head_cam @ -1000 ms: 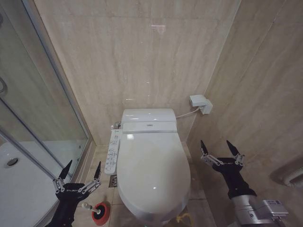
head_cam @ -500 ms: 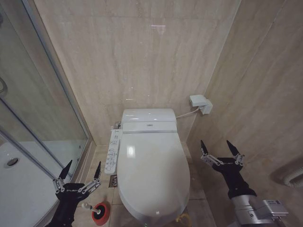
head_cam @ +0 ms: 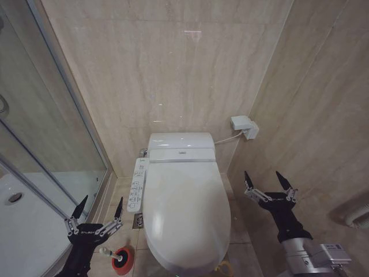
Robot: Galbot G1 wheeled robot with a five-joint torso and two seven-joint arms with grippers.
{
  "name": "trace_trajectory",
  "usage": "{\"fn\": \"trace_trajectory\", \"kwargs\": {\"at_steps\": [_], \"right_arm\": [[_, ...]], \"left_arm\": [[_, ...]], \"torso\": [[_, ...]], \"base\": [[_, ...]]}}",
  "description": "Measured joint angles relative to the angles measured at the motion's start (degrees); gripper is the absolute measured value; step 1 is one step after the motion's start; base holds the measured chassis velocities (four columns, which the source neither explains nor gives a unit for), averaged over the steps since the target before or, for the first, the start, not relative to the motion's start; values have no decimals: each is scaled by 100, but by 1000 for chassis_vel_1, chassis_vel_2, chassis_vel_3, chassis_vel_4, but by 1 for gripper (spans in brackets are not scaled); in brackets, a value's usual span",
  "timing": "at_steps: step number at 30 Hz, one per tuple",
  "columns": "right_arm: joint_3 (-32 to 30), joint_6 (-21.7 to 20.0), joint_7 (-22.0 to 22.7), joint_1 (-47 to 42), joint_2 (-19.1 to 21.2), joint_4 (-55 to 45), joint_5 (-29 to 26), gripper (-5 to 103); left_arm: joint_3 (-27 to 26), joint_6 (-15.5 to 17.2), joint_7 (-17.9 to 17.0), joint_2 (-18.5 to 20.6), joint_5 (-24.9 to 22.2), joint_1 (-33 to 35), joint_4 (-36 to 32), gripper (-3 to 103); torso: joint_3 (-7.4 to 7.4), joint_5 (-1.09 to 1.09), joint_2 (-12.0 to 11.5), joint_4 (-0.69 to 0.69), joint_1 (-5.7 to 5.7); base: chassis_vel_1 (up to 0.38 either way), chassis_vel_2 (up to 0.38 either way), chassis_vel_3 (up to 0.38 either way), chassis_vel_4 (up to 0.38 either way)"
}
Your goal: Open the toilet lid, clean the toilet bowl with a toilet brush, close the toilet lid, and flush.
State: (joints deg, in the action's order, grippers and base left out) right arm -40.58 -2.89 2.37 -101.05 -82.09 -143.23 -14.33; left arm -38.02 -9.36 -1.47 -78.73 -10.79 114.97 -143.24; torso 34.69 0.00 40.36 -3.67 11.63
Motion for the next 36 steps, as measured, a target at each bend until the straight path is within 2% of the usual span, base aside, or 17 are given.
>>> {"fn": "trace_trajectory", "kwargs": {"at_steps": [15,18,20,21,25,26,28,29,31,32,34,36], "right_arm": [[0,0,0,0,0,0,-1,100],[0,0,0,0,0,0,-1,100],[-1,0,0,0,0,0,-1,100],[-1,0,0,0,0,0,-1,100],[0,0,0,0,0,0,-1,100],[0,0,0,0,0,0,-1,100],[0,0,0,0,0,0,-1,100],[0,0,0,0,0,0,-1,100],[0,0,0,0,0,0,-1,100],[0,0,0,0,0,0,-1,100],[0,0,0,0,0,0,-1,100],[-1,0,0,0,0,0,-1,100]], "left_arm": [[0,6,0,0,0,-4,0,100],[0,158,5,17,-38,-72,0,100],[3,572,32,67,-162,-254,0,100],[3,572,32,67,-162,-254,0,100],[9,1368,91,163,-401,-600,0,100],[9,1368,91,163,-401,-600,0,100],[12,1859,125,221,-548,-814,0,100],[12,1859,125,221,-548,-814,0,100],[16,2312,157,276,-683,-1011,0,100],[16,2312,157,276,-683,-1011,0,100],[20,2726,186,325,-806,-1189,0,100],[-12,2747,252,339,-841,-1254,1,100]], "torso": [[0,0,0,0,0],[0,0,0,1,0],[0,0,0,0,0],[0,0,0,0,0],[0,0,0,0,0],[0,0,0,0,0],[0,0,0,-1,0],[0,0,0,-1,0],[0,0,0,0,0],[0,0,0,0,0],[0,0,0,-1,0],[0,-1,0,-2,0]], "base": [[0,0,0,0],[0,0,0,0],[0,0,0,0],[0,0,0,0],[0,0,0,0],[0,0,0,0],[0,0,0,0],[0,0,0,0],[0,0,0,0],[0,0,0,0],[0,0,0,0],[0,0,0,0]]}}
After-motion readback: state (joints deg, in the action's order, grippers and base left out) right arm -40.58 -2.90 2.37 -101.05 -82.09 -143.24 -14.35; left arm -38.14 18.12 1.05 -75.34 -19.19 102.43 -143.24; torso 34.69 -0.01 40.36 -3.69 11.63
